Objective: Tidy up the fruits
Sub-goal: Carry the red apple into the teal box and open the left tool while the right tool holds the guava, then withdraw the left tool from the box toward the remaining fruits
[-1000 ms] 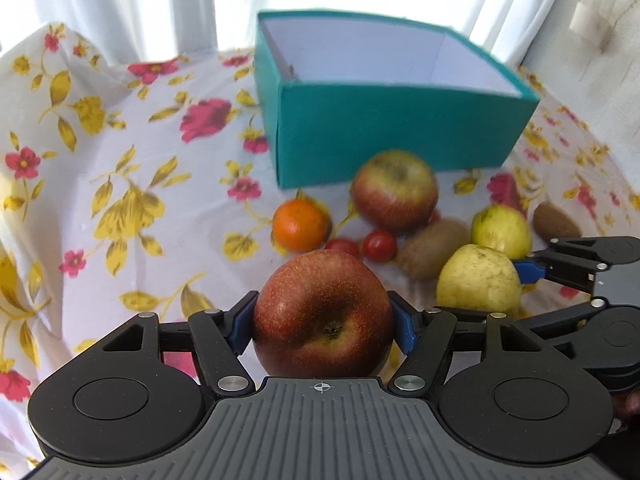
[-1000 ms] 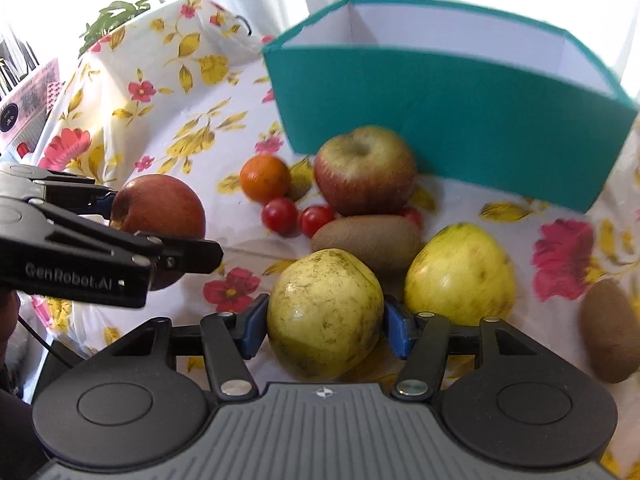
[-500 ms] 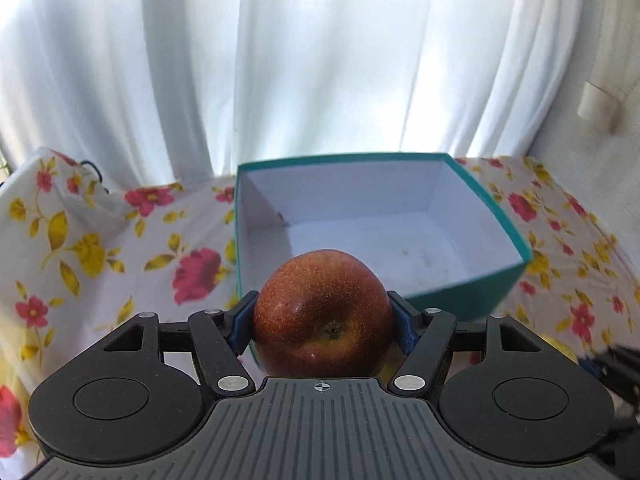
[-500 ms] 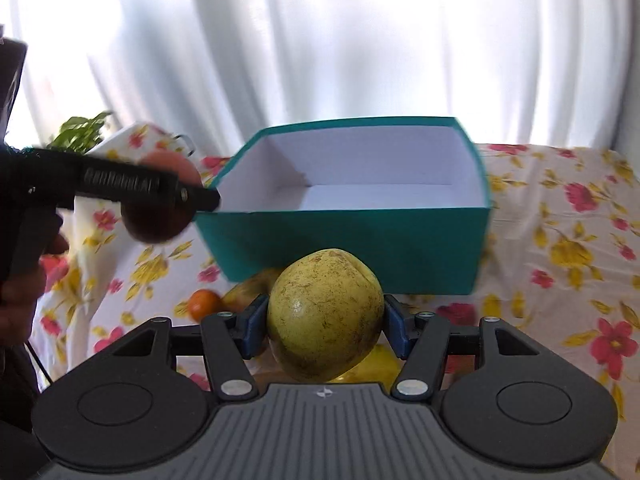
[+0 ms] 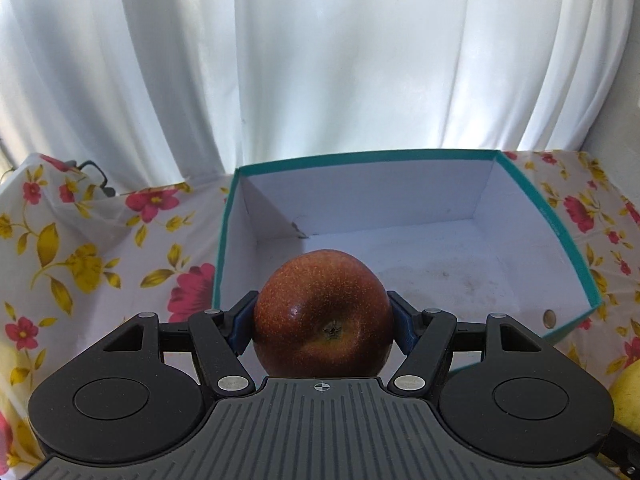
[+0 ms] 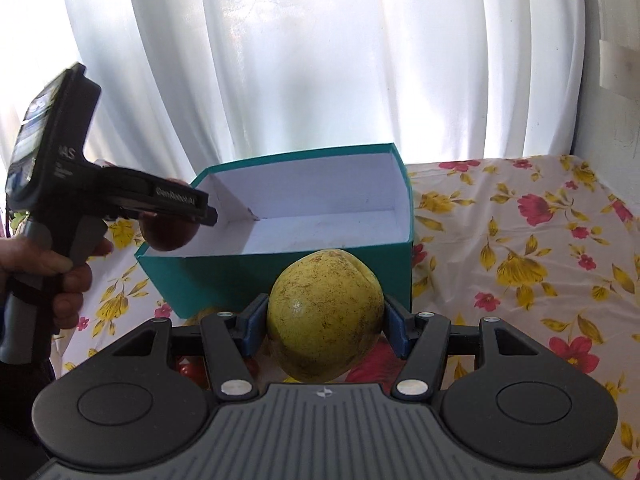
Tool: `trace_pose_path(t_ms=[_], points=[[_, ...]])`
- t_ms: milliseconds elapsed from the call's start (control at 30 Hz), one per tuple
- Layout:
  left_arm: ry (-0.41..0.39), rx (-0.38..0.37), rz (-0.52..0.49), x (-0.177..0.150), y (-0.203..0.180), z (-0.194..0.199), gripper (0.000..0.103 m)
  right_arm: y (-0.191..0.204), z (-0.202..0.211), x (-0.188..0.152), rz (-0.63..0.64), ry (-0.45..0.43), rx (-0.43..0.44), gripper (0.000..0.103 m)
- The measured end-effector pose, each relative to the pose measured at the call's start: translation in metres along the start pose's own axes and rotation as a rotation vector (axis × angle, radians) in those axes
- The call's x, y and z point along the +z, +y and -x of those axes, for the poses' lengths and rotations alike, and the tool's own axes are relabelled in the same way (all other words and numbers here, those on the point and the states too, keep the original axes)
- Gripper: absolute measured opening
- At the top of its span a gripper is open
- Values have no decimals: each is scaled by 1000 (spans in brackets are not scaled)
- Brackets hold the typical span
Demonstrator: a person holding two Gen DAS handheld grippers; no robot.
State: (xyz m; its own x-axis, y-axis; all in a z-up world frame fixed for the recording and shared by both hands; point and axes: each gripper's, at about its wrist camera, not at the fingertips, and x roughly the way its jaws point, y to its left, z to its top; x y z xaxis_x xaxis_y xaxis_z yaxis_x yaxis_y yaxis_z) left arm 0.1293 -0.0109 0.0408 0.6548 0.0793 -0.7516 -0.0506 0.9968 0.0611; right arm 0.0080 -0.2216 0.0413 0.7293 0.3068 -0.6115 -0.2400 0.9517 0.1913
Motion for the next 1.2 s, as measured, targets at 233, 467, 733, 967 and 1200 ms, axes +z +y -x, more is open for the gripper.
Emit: trace_pose_path(t_ms=[233, 467, 733, 967, 1200], points=[[49, 45, -40, -2, -12, -28, 72, -11, -9, 11, 4, -11, -8, 59], [107, 65, -55, -5, -13, -52, 72, -15, -19, 25, 21, -42, -26, 59], [128, 116, -99, -8, -19, -65, 72, -9, -33, 35, 71, -59, -27, 59], [94, 134, -119, -5, -24, -60, 83, -11, -44, 37, 61, -54, -27, 59], [78, 141, -116, -7, -18, -32, 87, -9, -45, 38, 67, -65, -24, 59]])
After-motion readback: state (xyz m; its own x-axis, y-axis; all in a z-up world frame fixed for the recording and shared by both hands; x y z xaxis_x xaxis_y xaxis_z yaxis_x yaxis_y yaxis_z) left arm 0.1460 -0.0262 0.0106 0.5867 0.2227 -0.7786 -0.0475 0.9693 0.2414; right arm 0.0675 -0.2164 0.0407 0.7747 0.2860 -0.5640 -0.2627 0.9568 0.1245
